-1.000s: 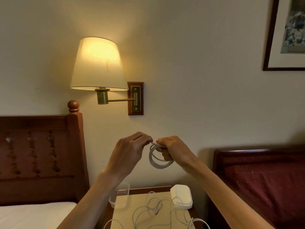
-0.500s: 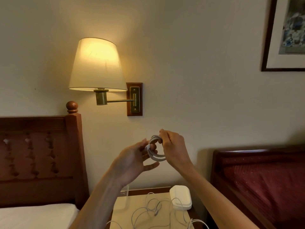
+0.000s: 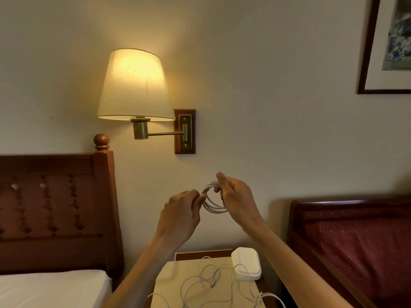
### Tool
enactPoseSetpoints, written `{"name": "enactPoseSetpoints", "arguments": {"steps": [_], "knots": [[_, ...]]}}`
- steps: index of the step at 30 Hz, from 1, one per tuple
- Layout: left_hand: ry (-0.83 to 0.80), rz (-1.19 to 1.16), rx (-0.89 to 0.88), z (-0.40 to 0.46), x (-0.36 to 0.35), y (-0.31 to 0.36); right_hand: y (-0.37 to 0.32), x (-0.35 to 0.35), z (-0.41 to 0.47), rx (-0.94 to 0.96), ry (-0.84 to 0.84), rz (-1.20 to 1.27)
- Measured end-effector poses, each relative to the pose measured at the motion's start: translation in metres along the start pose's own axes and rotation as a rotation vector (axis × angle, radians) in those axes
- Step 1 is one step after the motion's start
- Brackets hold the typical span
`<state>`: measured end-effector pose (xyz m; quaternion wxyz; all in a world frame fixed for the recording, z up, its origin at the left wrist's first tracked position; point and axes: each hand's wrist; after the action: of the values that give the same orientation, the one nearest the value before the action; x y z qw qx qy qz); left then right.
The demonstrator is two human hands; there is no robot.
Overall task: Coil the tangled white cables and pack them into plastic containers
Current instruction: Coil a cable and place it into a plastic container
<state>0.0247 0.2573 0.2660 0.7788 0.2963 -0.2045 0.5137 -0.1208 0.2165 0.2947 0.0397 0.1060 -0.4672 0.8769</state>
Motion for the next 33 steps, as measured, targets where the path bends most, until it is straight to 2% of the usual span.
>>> {"name": "enactPoseSetpoints", "arguments": {"steps": [2, 5, 7, 11, 15, 17, 20, 25, 27, 31, 33], "knots": [[-0.059, -0.210, -0.015, -0.002, 0.002, 0.000, 0.005, 0.003, 0.004, 0.039, 0.063, -0.053], [-0.193, -0.566, 0.073, -0.009, 0.004, 0.005, 0.013, 0.006, 0.011, 0.044, 0.141, -0.076], [-0.210, -0.683, 0.084, -0.015, 0.002, 0.012, 0.016, 0.005, 0.015, 0.015, 0.158, -0.061], [-0.185, -0.791, 0.138, -0.017, 0.000, 0.010, 0.009, 0.003, 0.024, -0.173, 0.115, 0.132], [-0.208, -0.762, 0.248, -0.018, -0.003, -0.015, 0.000, 0.003, 0.014, -0.376, -0.132, 0.426], [-0.254, -0.847, 0.342, -0.018, -0.005, -0.021, 0.003, 0.000, 0.007, -0.403, -0.206, 0.505], [-0.337, -1.035, 0.462, -0.021, -0.010, -0.021, 0.010, -0.004, 0.002, -0.389, -0.218, 0.475], [-0.470, -1.340, 0.603, -0.025, -0.011, -0.021, 0.025, 0.001, -0.006, -0.449, -0.285, 0.567], [-0.465, -1.343, 0.650, -0.027, -0.017, -0.024, 0.032, 0.003, -0.013, -0.490, -0.342, 0.613], [-0.343, -1.238, 0.684, -0.039, -0.033, -0.032, 0.050, 0.005, -0.033, -0.503, -0.498, 0.707], [-0.330, -1.214, 0.734, -0.052, -0.044, -0.035, 0.063, 0.000, -0.046, -0.515, -0.514, 0.716]]}}
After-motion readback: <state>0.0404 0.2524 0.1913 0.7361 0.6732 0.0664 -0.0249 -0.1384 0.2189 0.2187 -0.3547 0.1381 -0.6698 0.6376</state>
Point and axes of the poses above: each hand's wrist, its own z-axis towards the middle knuckle, its own x-axis out of the back of the hand, y = z × x, and after that the axes turned 6 degrees about z, right-handed
